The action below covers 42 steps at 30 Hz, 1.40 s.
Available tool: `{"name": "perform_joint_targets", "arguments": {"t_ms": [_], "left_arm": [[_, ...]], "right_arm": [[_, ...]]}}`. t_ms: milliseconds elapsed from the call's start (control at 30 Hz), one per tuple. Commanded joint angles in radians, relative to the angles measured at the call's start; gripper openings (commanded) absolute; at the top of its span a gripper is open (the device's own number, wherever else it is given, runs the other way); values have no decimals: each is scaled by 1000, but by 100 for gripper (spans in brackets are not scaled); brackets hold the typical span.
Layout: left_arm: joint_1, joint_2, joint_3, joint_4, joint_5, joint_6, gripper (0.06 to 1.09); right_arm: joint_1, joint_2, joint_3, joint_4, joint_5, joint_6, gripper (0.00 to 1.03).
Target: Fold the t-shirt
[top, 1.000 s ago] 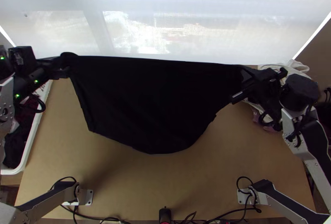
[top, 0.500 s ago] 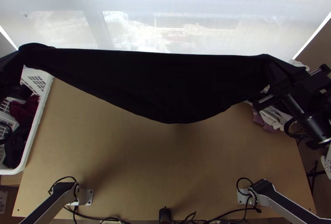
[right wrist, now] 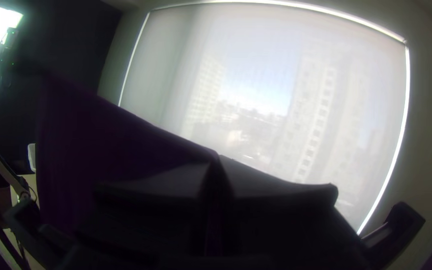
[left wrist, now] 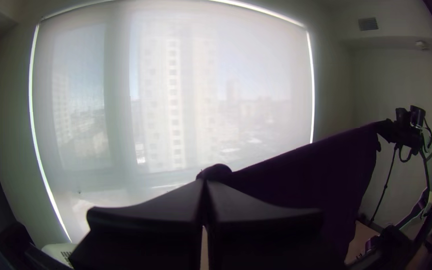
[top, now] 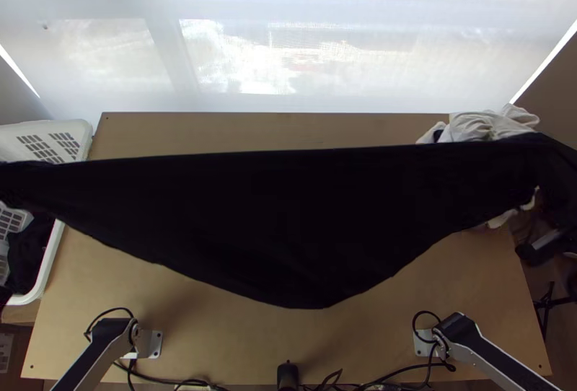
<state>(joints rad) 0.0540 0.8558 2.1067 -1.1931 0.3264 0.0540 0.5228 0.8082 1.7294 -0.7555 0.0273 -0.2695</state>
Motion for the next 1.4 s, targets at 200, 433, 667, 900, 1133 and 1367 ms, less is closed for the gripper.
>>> {"name": "perform_joint_targets", "arguments": {"t_ms": [200, 433, 667, 900, 1133, 1367], "left_arm": [[98, -147, -266, -128, 88, 90, 9], [133, -132, -751, 290, 123, 38, 9], [37, 40, -929, 561, 65, -26, 9], [-80, 229, -1061, 813, -4, -29, 9], [-75, 488, -1042, 1034, -50, -25, 9], [-57, 721, -959, 1139, -96, -29, 9]], "right_arm": [[3, -188, -217, -145, -35, 87, 2], [43, -188, -574, 127, -36, 98, 3], [16, -99, -824, 395, -38, 87, 2], [-50, 46, -939, 555, -67, 46, 3], [-168, 324, -919, 786, -122, 32, 3], [-198, 611, -804, 943, -122, 33, 3]]}}
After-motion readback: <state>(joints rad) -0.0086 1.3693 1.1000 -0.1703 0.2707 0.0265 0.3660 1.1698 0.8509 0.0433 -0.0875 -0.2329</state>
